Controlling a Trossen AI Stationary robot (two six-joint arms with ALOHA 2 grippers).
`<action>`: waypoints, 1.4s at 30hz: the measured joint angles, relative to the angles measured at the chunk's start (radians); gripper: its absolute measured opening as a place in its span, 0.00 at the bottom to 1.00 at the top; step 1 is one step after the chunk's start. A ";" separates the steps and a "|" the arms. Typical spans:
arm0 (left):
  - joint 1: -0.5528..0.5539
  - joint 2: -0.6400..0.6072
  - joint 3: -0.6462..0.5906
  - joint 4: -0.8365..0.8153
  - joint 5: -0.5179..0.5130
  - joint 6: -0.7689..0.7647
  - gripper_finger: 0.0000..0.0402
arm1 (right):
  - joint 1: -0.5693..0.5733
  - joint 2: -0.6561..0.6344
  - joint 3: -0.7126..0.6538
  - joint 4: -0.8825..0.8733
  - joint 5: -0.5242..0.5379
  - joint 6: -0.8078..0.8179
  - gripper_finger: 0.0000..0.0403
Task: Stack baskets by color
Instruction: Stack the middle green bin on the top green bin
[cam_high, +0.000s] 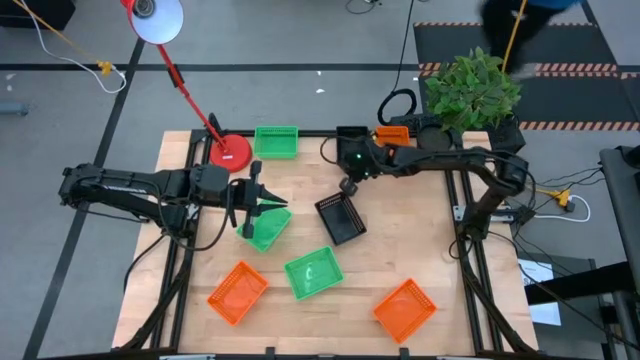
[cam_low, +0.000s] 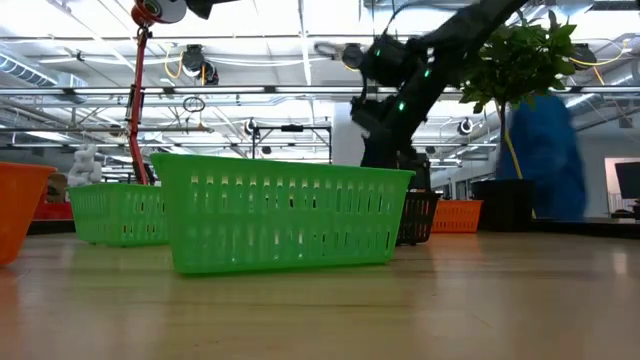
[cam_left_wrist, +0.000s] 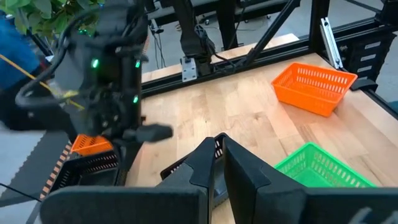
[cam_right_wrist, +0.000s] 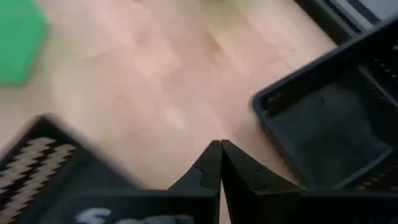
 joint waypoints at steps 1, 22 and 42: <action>0.000 0.000 0.000 0.000 0.000 -0.003 0.09 | 0.014 -0.023 0.000 -0.016 0.000 0.006 0.00; -0.091 0.035 0.000 -0.185 -0.128 -0.440 0.10 | 0.489 -0.335 0.000 -0.333 0.087 -0.086 0.00; -0.180 0.387 0.000 -0.448 -0.219 -1.300 0.42 | 0.485 -0.349 -0.183 -0.203 0.186 -0.222 0.00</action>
